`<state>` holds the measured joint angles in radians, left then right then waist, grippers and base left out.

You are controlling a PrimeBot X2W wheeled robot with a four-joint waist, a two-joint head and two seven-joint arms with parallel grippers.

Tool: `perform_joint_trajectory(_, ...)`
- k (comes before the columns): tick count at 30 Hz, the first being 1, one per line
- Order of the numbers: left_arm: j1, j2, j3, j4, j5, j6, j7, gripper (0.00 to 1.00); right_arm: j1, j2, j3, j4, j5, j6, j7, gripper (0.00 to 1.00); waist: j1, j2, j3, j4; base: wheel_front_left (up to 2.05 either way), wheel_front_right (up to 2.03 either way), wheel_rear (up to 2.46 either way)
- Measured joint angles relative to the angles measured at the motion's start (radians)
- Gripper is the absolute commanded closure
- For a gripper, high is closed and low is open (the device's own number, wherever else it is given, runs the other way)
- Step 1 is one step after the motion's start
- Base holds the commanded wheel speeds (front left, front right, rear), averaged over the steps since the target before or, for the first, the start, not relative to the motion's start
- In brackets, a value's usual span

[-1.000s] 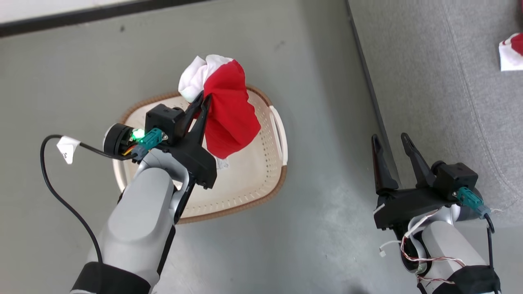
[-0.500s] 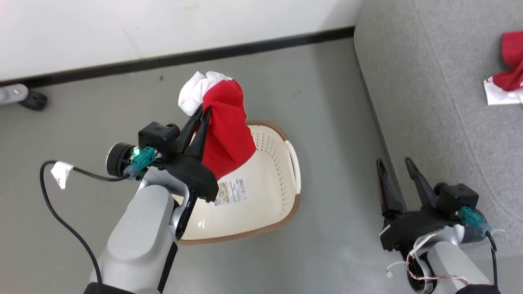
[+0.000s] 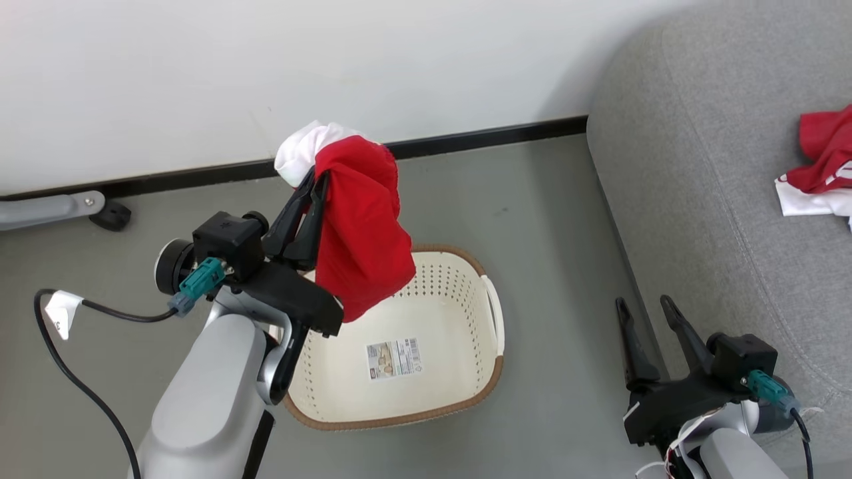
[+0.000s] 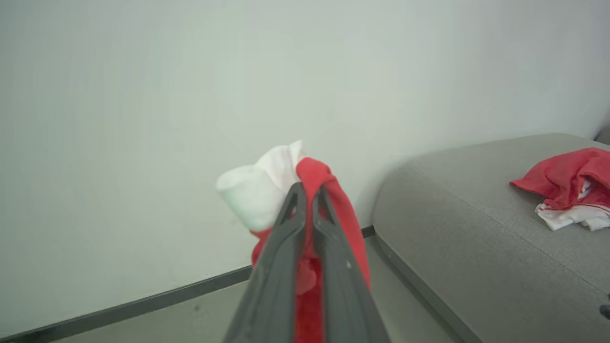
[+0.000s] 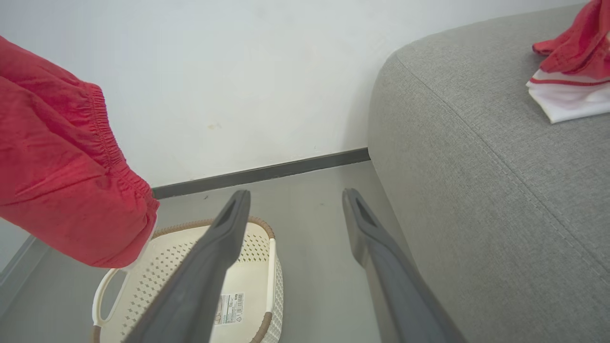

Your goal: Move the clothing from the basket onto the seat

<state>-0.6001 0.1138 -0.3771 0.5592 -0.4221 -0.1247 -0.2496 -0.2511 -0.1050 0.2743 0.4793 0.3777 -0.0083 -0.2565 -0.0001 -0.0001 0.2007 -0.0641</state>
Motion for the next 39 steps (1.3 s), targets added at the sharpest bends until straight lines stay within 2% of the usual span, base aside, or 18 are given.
perform_joint_trajectory(20,0.1,0.046,-0.001,-0.319,0.003,0.0,0.0,1.0,0.072,0.005,0.001,0.01,-0.005,0.017,0.0,0.0,0.0,0.0,-0.122,0.015,0.0,0.0,0.0)
perform_joint_trajectory(27,0.105,0.06,-0.002,-0.422,0.01,0.003,0.019,1.0,0.081,0.006,0.001,0.007,-0.008,0.019,0.0,0.0,0.0001,0.0,-0.13,0.014,0.0,0.0,0.0)
perform_joint_trajectory(31,0.112,0.062,-0.005,-0.486,0.014,0.02,0.042,1.0,0.082,0.009,0.002,0.004,-0.009,0.021,0.0,0.0,0.0001,0.0,-0.131,0.014,0.0,0.0,0.0)
perform_joint_trajectory(39,0.114,0.077,0.002,-0.542,0.012,0.031,0.087,1.0,0.082,0.011,0.004,0.001,-0.013,0.026,0.0,0.0,0.0001,0.0,-0.125,0.011,0.0,0.0,0.0)
